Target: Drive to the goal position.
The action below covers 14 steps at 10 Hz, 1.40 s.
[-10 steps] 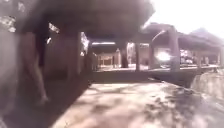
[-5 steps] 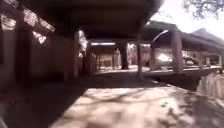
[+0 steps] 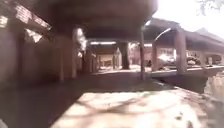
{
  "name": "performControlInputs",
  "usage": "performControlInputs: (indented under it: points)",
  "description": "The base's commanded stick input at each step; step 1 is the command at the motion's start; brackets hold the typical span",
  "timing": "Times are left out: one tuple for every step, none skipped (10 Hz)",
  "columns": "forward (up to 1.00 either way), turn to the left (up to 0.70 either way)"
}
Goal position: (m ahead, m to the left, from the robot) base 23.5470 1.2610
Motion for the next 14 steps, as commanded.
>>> performControlInputs:
  points:
    - [0.85,0.0]
    - [0.85,0.0]
    - [0.85,0.0]
    - [0.85,0.0]
    - [0.85,0.0]
    - [0.85,0.0]
    - [0.85,0.0]
    - [0.85,0.0]
    - [0.85,0.0]
    - [0.85,0.0]
    - [0.85,0.0]
    - [0.85,0.0]
    - [0.85,0.0]
    - [0.85,0.0]
